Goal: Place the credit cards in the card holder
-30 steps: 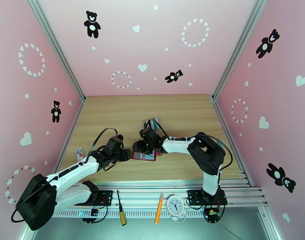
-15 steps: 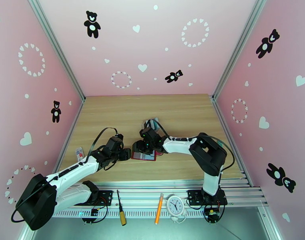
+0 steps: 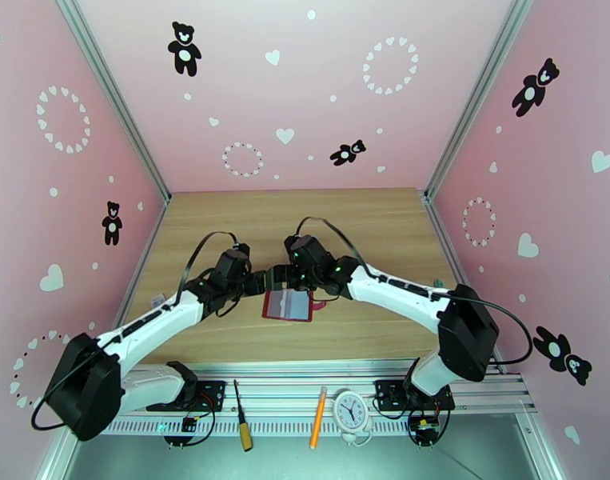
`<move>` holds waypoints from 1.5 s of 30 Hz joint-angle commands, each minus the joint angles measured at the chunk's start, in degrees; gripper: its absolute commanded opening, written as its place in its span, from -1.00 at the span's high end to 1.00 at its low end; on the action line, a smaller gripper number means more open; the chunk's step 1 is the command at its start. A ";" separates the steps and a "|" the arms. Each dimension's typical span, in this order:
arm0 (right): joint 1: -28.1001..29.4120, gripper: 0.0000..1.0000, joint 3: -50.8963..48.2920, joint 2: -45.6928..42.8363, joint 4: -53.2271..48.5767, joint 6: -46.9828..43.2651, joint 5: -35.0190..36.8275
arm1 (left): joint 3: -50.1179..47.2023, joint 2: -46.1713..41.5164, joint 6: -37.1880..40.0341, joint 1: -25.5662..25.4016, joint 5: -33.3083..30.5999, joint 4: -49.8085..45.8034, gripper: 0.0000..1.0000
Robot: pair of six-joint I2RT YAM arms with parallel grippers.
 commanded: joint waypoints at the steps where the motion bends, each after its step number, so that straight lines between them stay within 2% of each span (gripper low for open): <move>1: -1.24 -0.86 2.29 -3.08 -7.74 -3.65 4.86 | 5.20 4.72 -1.80 1.24 4.45 2.88 -0.36; 9: -3.45 -0.80 5.90 -4.67 -16.79 -8.37 14.82 | 13.76 17.64 -3.42 1.39 7.13 8.36 -0.33; 18: -5.51 -0.55 6.34 -5.14 -19.50 -10.02 18.32 | 15.62 24.92 -5.02 2.91 11.21 16.32 -0.30; 29: -9.91 -0.52 7.99 -2.25 -20.05 -12.43 16.67 | 15.60 30.55 -5.86 3.61 16.79 21.43 -0.30; 36: -12.74 -0.39 12.64 2.24 -21.08 -15.30 15.25 | 15.56 32.00 -5.67 4.31 17.21 21.86 -0.27; 45: -13.86 -0.33 19.40 8.59 -22.58 -17.59 13.60 | 15.63 33.72 -5.21 5.54 17.84 22.64 -0.17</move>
